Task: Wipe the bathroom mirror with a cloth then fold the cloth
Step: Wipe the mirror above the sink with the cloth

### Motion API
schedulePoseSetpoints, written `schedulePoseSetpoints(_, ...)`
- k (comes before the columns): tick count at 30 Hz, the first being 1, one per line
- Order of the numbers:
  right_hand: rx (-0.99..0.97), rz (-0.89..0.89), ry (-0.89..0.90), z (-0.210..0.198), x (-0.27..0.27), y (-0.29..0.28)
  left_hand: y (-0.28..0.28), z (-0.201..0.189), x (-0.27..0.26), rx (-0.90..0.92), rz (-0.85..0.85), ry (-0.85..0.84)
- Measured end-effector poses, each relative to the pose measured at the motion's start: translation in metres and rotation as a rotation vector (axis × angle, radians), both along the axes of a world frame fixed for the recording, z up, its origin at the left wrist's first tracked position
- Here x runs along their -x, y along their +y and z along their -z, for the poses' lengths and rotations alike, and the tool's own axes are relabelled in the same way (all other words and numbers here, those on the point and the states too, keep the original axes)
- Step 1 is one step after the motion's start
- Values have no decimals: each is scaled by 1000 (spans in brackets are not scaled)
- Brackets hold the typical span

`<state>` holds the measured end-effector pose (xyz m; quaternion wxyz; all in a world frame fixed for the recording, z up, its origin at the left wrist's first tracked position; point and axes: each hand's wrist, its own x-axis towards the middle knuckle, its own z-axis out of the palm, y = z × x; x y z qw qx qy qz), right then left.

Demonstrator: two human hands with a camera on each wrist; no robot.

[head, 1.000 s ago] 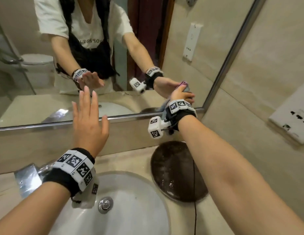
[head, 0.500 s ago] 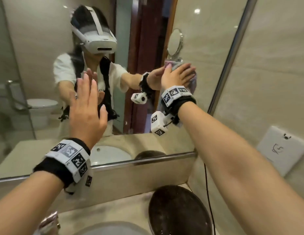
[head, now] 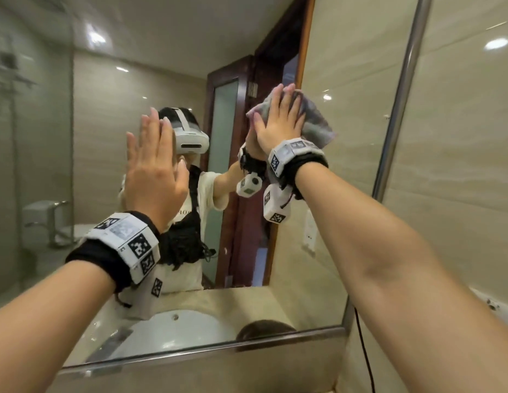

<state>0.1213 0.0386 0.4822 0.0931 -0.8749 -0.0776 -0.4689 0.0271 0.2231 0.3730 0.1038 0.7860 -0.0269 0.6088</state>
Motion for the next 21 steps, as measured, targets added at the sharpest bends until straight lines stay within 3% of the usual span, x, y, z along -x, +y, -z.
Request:
schedulePoseSetpoints(6, 639, -193, 64, 62, 1, 7, -3, 11, 3, 6, 29, -13)
schedulePoseSetpoints(9, 742, -323, 30, 73, -1, -2, -1, 17, 4, -10, 43, -21)
schedulePoseSetpoints(11, 648, -299, 25, 49, 0, -7, 4, 16, 4, -19, 23, -20)
schedulePoseSetpoints(14, 218, -264, 78, -6, 1, -7, 8, 10, 2, -17, 0, -15)
schedulePoseSetpoints(16, -19, -146, 106, -36, -2, 0, 8, 6, 1, -19, -7, -15)
schedulePoseSetpoints(18, -225, -95, 99, -53, 1, 7, 7, 2, 1, -20, -3, -11)
schedulePoseSetpoints(21, -408, -158, 102, -66, 4, 15, 9, -1, 3, -12, 7, -8)
